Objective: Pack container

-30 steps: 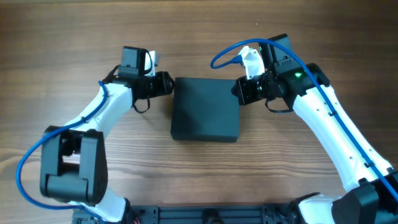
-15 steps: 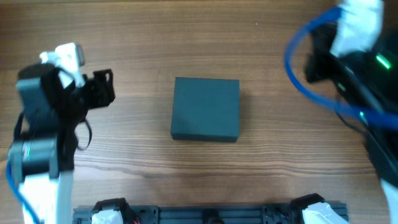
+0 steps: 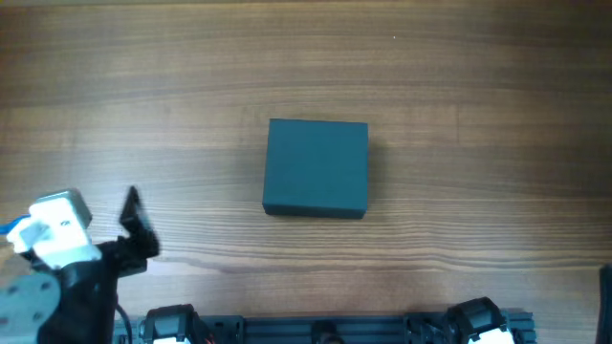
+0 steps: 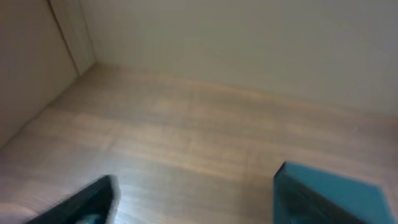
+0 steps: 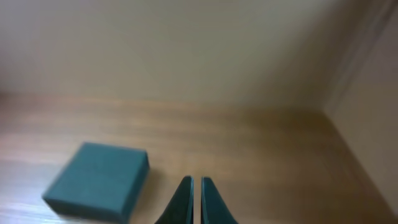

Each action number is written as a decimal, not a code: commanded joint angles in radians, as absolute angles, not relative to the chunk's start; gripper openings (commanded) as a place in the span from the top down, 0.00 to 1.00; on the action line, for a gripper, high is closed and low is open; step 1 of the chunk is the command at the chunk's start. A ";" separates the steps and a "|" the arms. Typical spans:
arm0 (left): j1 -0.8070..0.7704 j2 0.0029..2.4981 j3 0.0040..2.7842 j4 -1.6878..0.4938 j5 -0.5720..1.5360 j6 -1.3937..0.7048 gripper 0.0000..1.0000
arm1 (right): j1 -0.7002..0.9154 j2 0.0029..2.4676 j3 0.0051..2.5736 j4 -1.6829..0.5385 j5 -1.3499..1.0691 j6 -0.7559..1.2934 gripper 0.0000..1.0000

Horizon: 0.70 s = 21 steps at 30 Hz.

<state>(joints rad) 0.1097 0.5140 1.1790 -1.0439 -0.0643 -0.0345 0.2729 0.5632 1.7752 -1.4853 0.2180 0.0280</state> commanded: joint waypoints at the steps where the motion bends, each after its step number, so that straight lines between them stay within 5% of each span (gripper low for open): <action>1: 0.115 0.526 1.027 -1.037 -0.083 -0.003 0.01 | 0.274 0.578 1.692 -1.489 0.301 0.077 0.95; 5: 0.115 0.526 0.980 -0.971 -0.038 -0.007 0.00 | 0.274 0.579 1.562 -1.405 0.303 0.078 0.88; 6: 0.115 0.526 0.980 -0.952 -0.035 -0.007 0.00 | 0.274 0.579 1.505 -1.377 0.303 0.078 0.48; 8: 0.115 0.526 0.980 -0.952 -0.035 -0.007 0.00 | 0.274 0.579 1.455 -1.369 0.303 0.078 0.01; 21: 0.115 0.526 0.980 -0.966 -0.035 -0.007 0.00 | 0.274 0.579 1.407 -1.374 0.291 0.081 0.00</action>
